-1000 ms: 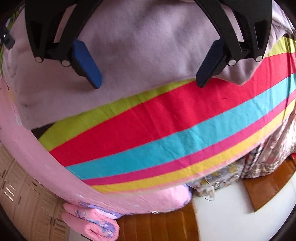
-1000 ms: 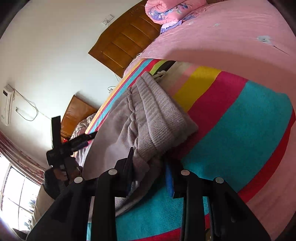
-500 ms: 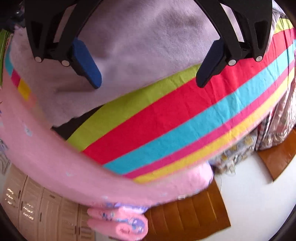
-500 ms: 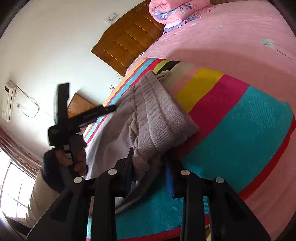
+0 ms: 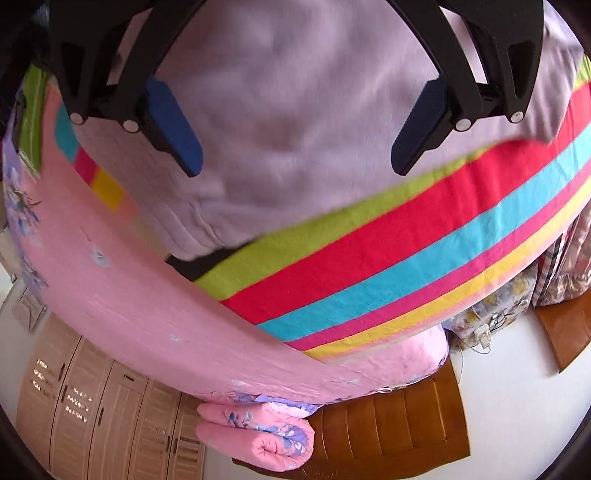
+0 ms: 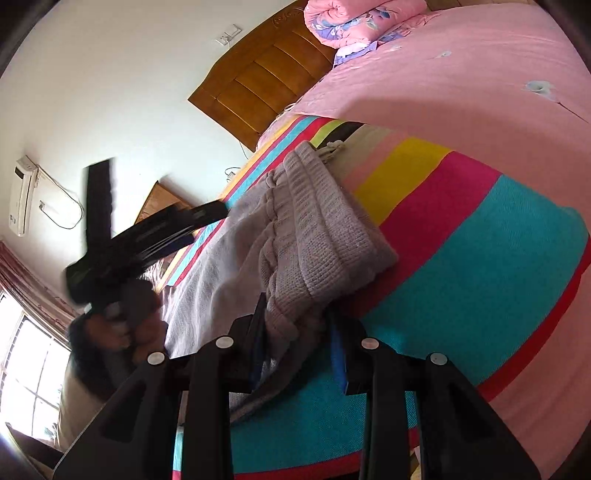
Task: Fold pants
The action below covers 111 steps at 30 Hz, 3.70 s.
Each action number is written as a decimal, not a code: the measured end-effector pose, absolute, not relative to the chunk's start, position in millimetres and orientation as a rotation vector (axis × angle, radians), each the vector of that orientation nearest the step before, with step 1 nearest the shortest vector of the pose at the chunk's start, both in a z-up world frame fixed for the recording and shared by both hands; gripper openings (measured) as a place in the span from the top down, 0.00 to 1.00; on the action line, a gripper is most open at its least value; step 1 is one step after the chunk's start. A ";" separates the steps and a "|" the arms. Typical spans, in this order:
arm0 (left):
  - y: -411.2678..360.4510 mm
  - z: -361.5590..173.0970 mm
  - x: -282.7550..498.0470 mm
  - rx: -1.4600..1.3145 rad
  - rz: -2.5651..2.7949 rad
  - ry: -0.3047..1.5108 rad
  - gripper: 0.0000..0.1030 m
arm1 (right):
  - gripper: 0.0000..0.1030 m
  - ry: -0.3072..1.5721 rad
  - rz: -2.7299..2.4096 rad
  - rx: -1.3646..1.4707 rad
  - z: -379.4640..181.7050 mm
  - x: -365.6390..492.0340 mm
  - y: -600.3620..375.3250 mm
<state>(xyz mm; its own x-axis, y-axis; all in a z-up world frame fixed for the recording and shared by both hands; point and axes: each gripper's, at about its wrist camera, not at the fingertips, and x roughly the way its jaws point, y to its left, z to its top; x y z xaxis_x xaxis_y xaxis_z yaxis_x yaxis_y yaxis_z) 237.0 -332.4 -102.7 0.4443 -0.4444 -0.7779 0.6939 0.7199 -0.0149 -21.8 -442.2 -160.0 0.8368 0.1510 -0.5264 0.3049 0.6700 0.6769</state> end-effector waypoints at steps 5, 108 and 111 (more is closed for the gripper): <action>-283.7 -130.0 181.8 0.371 -0.742 0.945 0.01 | 0.71 0.589 -0.080 0.838 -160.3 -21.9 -442.5; -41.6 -93.0 242.4 -0.383 -0.841 1.246 0.75 | 0.22 0.669 0.034 0.059 -123.2 -0.9 -210.7; -63.2 -39.9 233.4 -0.323 -0.922 1.150 0.77 | 0.20 0.683 0.019 0.070 -126.3 11.1 -207.8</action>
